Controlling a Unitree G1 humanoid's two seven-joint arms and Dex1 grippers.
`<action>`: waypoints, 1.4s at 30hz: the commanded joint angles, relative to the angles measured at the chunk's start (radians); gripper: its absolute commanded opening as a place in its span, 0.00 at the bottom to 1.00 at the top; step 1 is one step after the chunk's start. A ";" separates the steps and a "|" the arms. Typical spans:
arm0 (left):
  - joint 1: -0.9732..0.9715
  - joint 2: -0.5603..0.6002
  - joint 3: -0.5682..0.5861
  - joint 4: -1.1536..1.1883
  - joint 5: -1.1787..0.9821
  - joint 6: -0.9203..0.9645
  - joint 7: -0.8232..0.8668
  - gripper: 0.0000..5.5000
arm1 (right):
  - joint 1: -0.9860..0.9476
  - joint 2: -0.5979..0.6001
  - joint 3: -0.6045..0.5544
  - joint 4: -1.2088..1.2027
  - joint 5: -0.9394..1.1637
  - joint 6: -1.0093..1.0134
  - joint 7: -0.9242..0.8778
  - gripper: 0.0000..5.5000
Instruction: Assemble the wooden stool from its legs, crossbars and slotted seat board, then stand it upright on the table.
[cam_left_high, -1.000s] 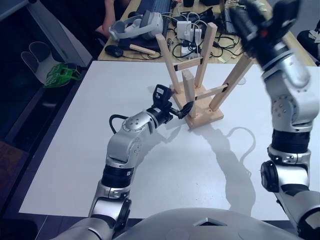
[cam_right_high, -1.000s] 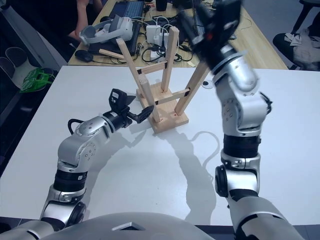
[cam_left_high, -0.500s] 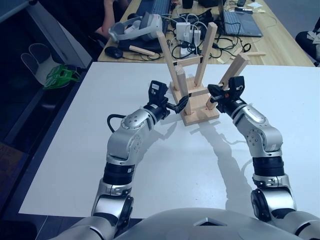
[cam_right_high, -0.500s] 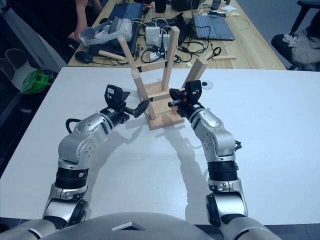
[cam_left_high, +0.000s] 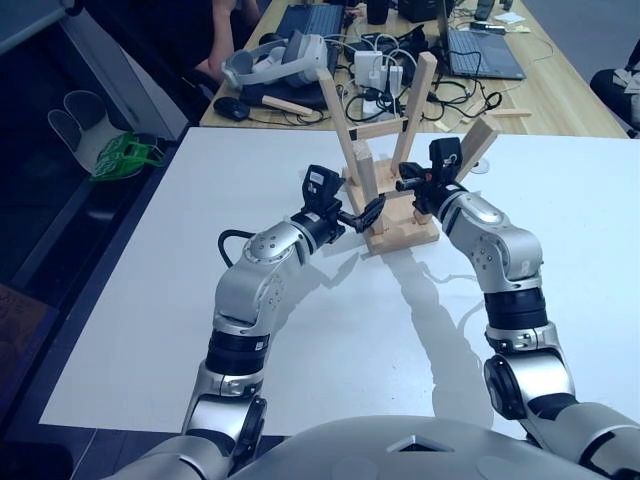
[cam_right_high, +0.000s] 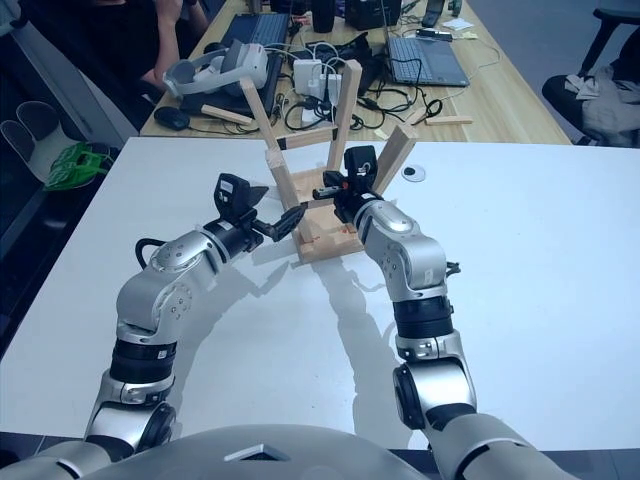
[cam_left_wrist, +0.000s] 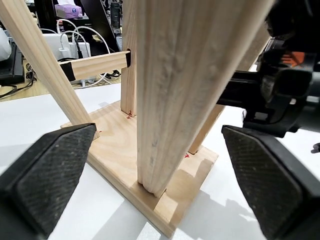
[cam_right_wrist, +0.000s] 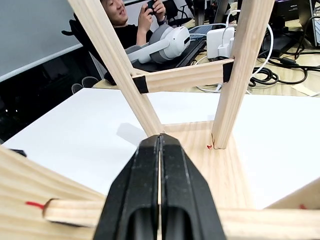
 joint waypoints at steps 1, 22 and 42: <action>0.002 0.000 0.006 -0.009 -0.027 -0.025 -0.030 0.85 | 0.096 0.019 0.009 0.009 -0.061 -0.229 0.041 0.00; -0.539 -0.056 0.539 0.116 -0.426 -0.410 0.312 0.85 | -0.179 -0.032 0.304 -0.218 -0.300 -0.388 0.323 0.00; -0.422 -0.179 0.351 0.101 -0.382 -0.420 0.330 0.85 | -0.213 0.165 0.381 0.408 -0.545 -0.664 0.017 0.00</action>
